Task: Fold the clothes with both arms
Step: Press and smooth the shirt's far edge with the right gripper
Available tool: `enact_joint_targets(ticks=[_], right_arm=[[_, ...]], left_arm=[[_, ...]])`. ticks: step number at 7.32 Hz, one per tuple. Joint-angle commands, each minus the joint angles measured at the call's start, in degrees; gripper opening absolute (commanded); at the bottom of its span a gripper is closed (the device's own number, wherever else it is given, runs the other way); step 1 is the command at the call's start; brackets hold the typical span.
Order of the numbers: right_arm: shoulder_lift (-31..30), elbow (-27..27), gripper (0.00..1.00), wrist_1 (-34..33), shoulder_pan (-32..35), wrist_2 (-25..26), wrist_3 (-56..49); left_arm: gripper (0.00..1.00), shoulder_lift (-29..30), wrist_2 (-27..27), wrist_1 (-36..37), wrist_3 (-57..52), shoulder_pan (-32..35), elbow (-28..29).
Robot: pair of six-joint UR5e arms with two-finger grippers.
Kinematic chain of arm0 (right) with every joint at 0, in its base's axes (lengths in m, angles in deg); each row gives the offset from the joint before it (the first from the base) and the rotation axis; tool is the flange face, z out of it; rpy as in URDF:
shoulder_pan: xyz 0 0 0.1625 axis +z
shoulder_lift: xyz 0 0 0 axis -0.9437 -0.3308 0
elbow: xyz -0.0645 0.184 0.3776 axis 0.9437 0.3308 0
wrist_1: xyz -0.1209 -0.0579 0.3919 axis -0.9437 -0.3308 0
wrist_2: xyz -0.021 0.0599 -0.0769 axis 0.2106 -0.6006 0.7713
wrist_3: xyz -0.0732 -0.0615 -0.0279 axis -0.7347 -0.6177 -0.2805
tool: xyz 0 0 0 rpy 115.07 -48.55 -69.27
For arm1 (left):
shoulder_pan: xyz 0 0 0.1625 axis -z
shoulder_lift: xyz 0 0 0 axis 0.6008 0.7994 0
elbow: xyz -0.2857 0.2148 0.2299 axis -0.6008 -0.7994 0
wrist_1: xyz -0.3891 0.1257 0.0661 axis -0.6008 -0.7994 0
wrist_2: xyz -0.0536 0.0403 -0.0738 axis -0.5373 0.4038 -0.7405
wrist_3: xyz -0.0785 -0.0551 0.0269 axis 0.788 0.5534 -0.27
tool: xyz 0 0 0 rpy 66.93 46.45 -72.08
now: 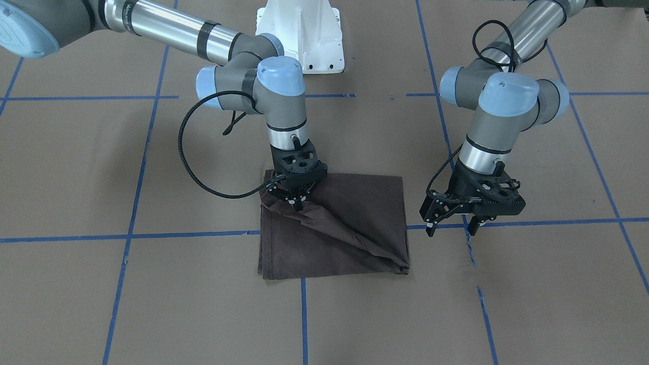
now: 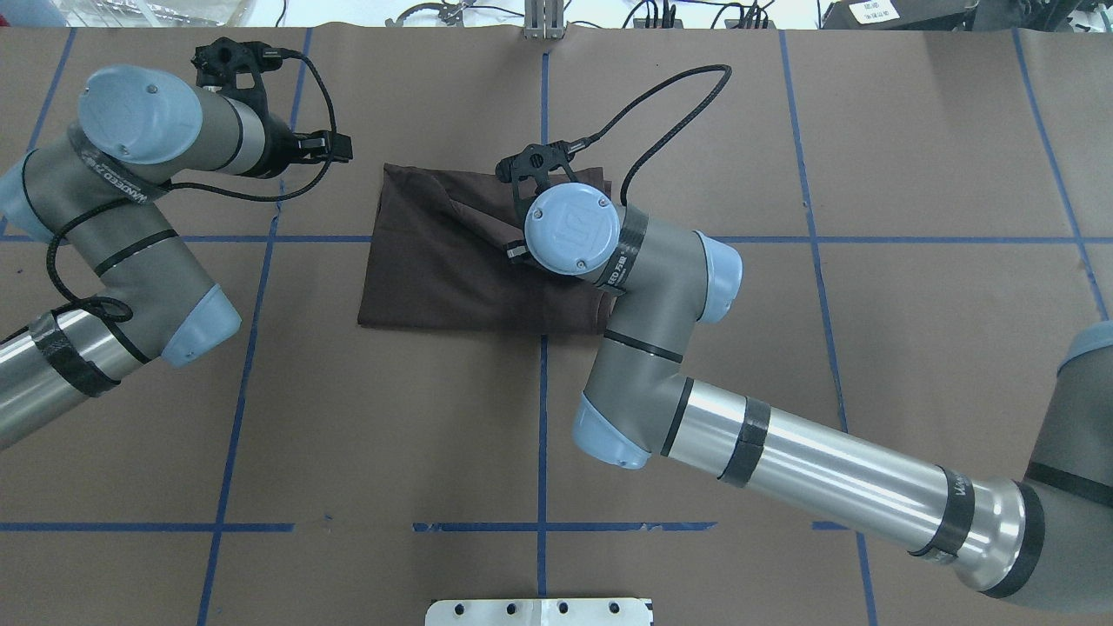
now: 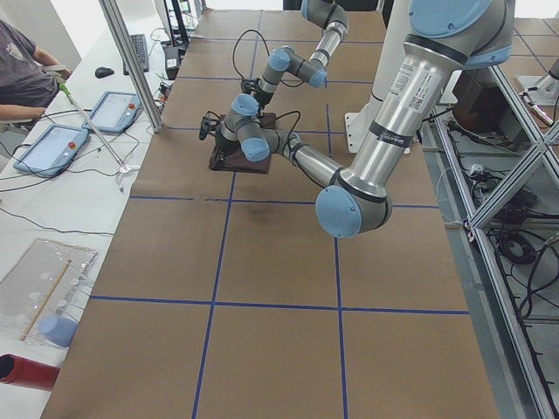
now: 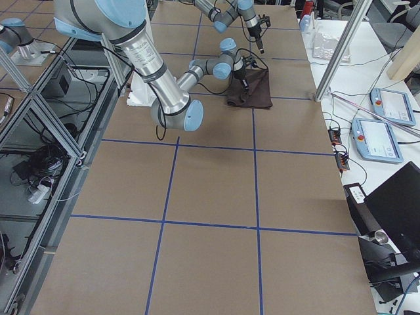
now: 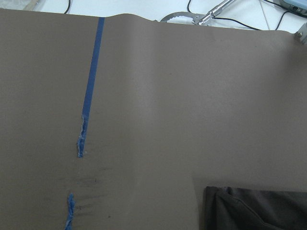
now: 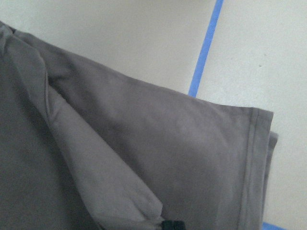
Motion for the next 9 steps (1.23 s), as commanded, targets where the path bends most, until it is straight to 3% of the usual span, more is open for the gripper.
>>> enact_joint_targets(ticks=[1, 5, 6, 7, 8, 9], right_arm=[[-0.1, 1.9, 0.00, 0.2, 2.6, -0.1, -1.1], [0.2, 5.7, 0.01, 0.4, 5.5, -0.1, -2.5], [0.3, 6.5, 0.10, 0.5, 5.9, -0.1, -2.7], [0.3, 6.5, 0.99, 0.7, 6.2, -0.1, -2.4], [0.3, 6.6, 1.00, 0.7, 7.3, -1.5, -2.4], [0.2, 6.6, 1.00, 0.5, 11.2, -9.0, -3.9]], left_arm=[[1.00, 0.3, 0.1, 0.0, 0.1, 0.0, -0.1], [1.00, 0.4, 0.2, 0.0, 0.1, -0.1, -0.1], [1.00, 0.5, 0.2, 0.0, 0.1, -0.1, -0.1], [1.00, 0.5, 0.2, 0.0, 0.1, -0.1, -0.1], [1.00, 0.4, 0.1, 0.0, -0.2, 0.0, -0.1], [1.00, 0.3, 0.0, 0.0, -0.9, 0.6, -0.1]])
